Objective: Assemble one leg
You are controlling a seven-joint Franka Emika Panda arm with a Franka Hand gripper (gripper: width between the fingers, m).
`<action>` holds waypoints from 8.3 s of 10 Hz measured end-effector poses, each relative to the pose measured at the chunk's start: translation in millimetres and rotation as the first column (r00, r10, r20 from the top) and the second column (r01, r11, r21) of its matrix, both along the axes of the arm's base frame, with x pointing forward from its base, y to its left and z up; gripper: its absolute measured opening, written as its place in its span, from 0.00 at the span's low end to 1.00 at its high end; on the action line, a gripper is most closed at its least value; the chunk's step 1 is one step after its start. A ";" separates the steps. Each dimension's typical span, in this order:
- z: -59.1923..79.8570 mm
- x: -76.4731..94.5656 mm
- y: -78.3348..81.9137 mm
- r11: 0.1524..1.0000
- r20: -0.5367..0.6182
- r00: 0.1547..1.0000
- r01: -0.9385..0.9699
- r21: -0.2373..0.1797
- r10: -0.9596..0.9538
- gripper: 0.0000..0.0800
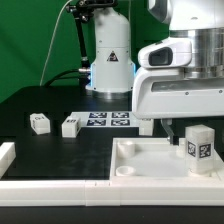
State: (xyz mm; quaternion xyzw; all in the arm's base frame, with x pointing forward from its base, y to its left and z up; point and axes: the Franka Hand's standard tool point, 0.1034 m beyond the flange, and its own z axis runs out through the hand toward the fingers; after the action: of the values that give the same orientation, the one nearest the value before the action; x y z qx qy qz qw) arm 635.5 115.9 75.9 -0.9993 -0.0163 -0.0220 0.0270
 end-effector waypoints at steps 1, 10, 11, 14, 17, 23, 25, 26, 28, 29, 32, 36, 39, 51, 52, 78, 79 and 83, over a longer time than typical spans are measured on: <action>0.0 0.2 -1.1 0.997 0.004 0.997 -0.073 -0.004 0.073 0.81; -1.1 -1.0 0.2 0.934 -0.036 0.934 0.357 0.037 -0.355 0.36; -1.3 -1.2 1.0 0.888 -0.047 0.888 0.458 0.038 -0.457 0.36; -2.5 -0.9 0.1 0.647 -0.076 0.650 0.760 0.060 -0.756 0.36; -2.8 -1.0 -0.4 0.421 -0.108 0.424 0.906 0.049 -0.899 0.36; -3.8 -1.9 3.2 0.360 -0.121 0.363 0.932 0.044 -0.924 0.79; -6.7 -5.9 4.7 0.494 -0.113 0.495 0.869 0.036 -0.862 0.81; -6.8 -6.7 4.7 0.619 -0.113 0.618 0.785 0.029 -0.778 0.81; -3.6 -2.9 2.8 0.797 -0.089 0.797 0.602 0.044 -0.598 0.81; -3.4 -2.7 0.8 0.853 -0.081 0.853 0.520 0.046 -0.516 0.81; -4.2 -3.4 4.5 0.961 -0.047 0.961 0.274 0.044 -0.272 0.81; -4.4 -2.6 2.8 0.999 -0.011 0.999 -0.030 0.015 0.030 0.68; -4.5 -2.8 3.6 1.000 -0.012 1.000 -0.023 0.015 0.023 0.36; -6.0 -4.1 3.1 0.414 -0.089 0.420 0.907 0.075 -0.903 0.36; -6.0 -4.0 3.0 0.391 -0.094 0.396 0.918 0.075 -0.913 0.36; -7.1 -3.0 -1.0 0.920 0.016 0.920 0.389 0.053 -0.391 0.36; -7.5 -3.1 -0.7 0.847 0.002 0.849 0.528 0.062 -0.529 0.36; -8.1 -3.9 1.1 0.450 -0.074 0.455 0.890 0.079 -0.887 0.36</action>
Offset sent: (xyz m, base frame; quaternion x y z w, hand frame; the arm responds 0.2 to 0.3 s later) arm 0.0000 0.0000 0.0000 0.0000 0.0000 0.0000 1.0000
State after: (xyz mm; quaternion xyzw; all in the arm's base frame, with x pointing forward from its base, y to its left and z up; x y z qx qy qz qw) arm 631.6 117.0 67.8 -0.8581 0.5090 -0.0227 0.0648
